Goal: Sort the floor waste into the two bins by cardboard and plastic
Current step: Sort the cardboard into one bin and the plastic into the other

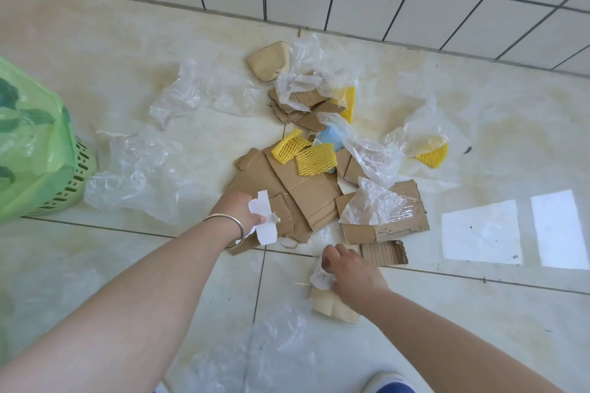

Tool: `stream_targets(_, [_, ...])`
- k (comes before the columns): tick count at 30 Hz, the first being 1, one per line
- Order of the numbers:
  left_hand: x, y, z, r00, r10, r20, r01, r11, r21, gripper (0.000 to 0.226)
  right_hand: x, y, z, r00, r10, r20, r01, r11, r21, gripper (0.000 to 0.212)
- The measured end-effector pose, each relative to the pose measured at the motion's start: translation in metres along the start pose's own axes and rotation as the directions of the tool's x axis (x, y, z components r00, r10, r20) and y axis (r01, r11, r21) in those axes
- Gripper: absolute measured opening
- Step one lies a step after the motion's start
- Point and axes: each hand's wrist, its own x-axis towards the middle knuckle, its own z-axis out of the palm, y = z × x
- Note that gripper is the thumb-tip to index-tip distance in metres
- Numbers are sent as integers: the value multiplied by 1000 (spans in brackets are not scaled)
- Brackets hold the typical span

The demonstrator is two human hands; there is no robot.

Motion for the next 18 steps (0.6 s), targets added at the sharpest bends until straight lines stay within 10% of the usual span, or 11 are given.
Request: stream_targets(18, [13, -10, -20, 989, -133, -65, 89, 888, -450, 39, 31, -16, -63, 983, 167, -80, -128, 926, 355, 40])
